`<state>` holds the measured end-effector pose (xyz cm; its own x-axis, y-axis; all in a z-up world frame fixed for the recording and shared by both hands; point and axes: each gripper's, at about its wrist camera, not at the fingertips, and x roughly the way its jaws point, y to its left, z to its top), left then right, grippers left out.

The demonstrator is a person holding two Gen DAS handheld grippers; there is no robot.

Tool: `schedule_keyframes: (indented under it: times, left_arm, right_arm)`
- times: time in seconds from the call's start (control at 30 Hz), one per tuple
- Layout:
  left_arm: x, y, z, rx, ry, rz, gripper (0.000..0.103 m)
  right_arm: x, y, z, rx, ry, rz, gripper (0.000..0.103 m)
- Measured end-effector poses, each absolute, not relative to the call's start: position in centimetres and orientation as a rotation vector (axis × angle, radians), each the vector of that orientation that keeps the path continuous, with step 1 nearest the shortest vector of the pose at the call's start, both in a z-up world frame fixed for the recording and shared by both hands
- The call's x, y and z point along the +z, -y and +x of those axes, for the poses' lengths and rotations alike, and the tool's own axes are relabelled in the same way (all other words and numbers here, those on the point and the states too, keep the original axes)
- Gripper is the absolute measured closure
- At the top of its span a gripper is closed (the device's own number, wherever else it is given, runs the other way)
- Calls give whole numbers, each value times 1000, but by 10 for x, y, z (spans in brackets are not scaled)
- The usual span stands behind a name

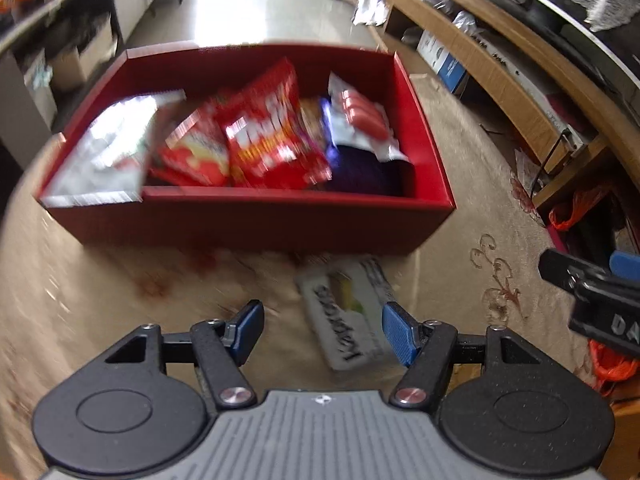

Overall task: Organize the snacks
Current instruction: 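Grasp the Kaprons wafer pack with the left tool while the right tool moves toward the gold packet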

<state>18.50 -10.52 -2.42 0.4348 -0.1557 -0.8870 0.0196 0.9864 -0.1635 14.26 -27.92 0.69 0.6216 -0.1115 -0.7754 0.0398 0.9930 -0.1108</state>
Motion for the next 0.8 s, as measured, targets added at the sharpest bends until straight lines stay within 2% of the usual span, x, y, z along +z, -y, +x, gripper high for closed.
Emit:
schedule_keyframes:
  times: [0.33,0.43,0.8]
  left_arm:
    - [-49,132,198,14,-1131,-201,41]
    - [-49,135,190,9,-1118,-127,48]
    - [-44,69,137,-51,-1217,12,49]
  right_arm:
    - [4,302,138,-70,-910,-63,16]
    - [3,304,138,-64,-915,-63,16]
    - [-27,280,143,17,-1030,-79,17]
